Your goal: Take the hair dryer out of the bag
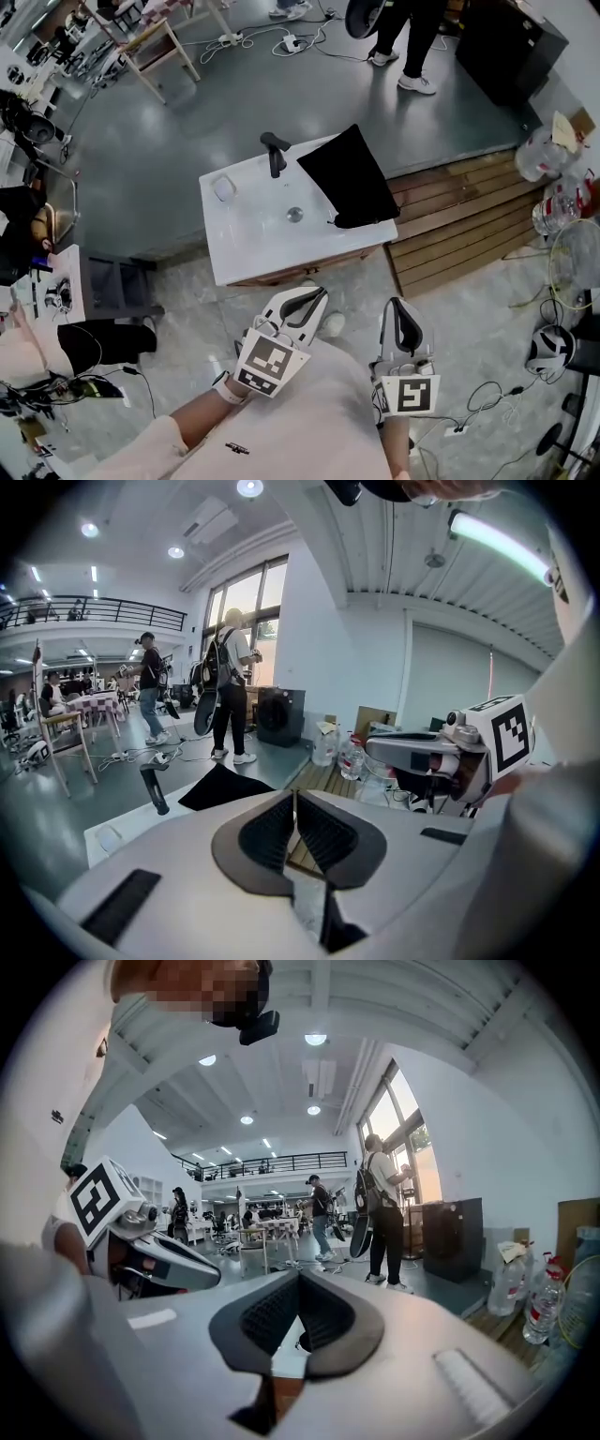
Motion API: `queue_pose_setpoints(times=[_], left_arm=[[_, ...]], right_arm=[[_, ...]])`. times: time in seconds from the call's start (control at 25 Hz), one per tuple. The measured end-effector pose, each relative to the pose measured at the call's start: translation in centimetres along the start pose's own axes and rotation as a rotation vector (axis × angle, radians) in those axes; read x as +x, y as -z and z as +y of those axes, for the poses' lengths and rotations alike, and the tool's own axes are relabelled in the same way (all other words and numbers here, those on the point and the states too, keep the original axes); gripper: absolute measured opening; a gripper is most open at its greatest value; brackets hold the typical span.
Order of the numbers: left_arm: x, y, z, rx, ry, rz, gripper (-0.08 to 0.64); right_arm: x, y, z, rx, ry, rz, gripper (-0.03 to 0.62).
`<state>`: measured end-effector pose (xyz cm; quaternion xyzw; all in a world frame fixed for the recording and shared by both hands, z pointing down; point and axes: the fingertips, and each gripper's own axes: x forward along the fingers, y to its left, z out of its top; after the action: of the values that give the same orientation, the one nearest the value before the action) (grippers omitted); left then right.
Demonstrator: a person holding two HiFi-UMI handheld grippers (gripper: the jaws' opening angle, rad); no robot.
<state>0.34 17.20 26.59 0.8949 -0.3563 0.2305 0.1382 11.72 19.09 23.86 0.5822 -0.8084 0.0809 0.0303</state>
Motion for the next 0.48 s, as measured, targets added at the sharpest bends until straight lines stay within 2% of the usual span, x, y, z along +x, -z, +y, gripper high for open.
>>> queue_pose_setpoints(times=[0.24,0.48], left_arm=[[2.0,-0.8,1.3,0.018,0.04,0.005,0.018],[3.1,-2.9,4.7,0.025,0.063,-0.014,0.018]], right_arm=[[1.6,0.0,-1.1,0.0,0.046,0.017,0.011],[4.7,-1.1,-1.2,-0.018,0.068,0.049,0.011]])
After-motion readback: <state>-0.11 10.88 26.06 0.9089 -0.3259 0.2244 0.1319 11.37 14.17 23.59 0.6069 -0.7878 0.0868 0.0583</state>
